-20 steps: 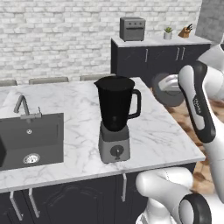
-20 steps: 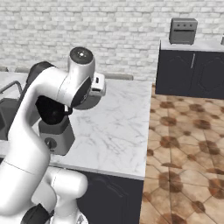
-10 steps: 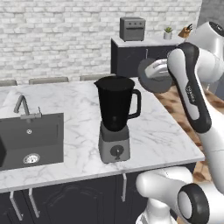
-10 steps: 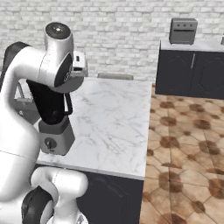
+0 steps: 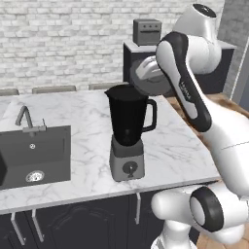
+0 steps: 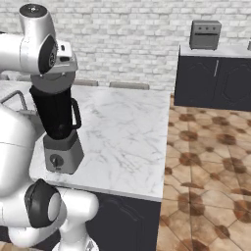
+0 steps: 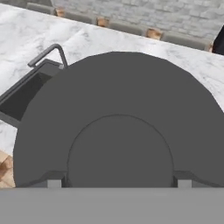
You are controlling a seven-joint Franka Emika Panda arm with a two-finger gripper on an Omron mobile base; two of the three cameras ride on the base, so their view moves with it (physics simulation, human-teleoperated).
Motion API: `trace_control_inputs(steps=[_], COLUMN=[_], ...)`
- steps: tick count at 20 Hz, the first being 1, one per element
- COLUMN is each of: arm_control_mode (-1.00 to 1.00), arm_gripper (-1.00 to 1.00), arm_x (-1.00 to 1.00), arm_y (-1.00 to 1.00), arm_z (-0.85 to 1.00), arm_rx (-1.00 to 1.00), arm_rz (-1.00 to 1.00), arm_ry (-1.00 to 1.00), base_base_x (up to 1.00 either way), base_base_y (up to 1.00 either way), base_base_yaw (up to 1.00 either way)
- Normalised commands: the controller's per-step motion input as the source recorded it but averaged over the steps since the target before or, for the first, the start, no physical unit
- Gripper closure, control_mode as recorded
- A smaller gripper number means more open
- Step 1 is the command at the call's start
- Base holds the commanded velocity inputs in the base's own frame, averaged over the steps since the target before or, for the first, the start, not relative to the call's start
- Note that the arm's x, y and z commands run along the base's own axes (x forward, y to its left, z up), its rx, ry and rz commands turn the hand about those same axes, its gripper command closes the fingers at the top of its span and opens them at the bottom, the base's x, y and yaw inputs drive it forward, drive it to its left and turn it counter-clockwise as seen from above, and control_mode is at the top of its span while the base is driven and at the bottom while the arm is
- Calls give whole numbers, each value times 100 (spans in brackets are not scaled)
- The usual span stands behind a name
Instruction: Close the lid blender by securely placing the lid on top.
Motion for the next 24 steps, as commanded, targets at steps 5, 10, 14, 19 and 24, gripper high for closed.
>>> trace_control_inputs(steps=[5,10,14,19,24], arm_control_mode=[-100,-100,-100,-100,-100], arm_gripper=[100,100,100,100,100], arm_x=[43,48,33,17,2], arm_y=[38,28,13,1,1], arm_z=[0,0,-8,-14,-12], arm_rx=[-11,-8,-6,-5,-5], arm_rz=[0,1,1,0,0], arm_ry=[7,13,15,12,12], base_base_x=[0,0,0,0,0], base_base_y=[0,0,0,0,0], base_base_yaw=[0,0,0,0,0])
